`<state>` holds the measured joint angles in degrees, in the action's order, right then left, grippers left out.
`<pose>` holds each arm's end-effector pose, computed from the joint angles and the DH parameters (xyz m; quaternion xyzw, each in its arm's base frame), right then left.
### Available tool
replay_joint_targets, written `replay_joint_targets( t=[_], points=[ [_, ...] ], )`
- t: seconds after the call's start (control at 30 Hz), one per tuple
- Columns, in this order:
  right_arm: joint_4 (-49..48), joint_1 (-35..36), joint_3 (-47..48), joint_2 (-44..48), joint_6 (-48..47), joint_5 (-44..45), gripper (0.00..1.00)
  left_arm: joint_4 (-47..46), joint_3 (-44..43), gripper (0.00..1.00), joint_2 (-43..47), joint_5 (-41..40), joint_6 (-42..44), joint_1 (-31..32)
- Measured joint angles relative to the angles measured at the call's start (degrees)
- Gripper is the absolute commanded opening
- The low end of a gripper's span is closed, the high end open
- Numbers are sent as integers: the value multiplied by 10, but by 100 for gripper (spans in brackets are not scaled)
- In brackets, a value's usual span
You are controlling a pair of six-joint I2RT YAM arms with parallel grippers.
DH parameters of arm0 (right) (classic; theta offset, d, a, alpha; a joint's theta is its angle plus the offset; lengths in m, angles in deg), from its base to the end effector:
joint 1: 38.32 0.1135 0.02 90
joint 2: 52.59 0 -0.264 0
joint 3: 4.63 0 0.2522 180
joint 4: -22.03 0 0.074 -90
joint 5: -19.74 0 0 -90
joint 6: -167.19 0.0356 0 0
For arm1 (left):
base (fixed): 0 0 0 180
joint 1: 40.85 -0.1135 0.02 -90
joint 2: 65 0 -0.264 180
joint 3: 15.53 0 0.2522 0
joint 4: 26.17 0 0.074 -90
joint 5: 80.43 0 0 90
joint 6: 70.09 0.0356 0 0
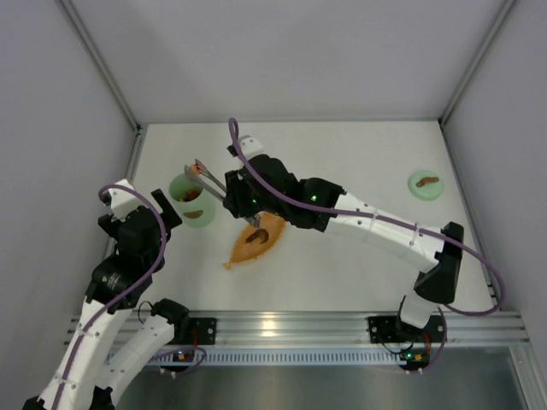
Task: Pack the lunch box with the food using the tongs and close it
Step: Place the fake food in the packing box.
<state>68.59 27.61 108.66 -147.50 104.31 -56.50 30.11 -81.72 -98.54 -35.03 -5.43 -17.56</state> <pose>0.1618 0.3413 0.4048 -0.2250 0.8239 0.2994 0.4255 0.1048 -0.0179 0.3556 -0.2215 0.7705 0.0809 0.5922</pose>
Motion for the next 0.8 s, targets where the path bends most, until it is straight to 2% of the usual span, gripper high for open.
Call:
replay_joint_targets(
  t=[0.17,0.4,0.8],
  points=[
    [-2,-9,64,-67,-11,-15,29,0,0,99,0,0,0,0],
    [-2,-16,83,-126,-16,-38,32,0,0,99,0,0,0,0],
    [-2,-17,86,-143,-20,-45,44,0,0,99,0,0,0,0]
  ],
)
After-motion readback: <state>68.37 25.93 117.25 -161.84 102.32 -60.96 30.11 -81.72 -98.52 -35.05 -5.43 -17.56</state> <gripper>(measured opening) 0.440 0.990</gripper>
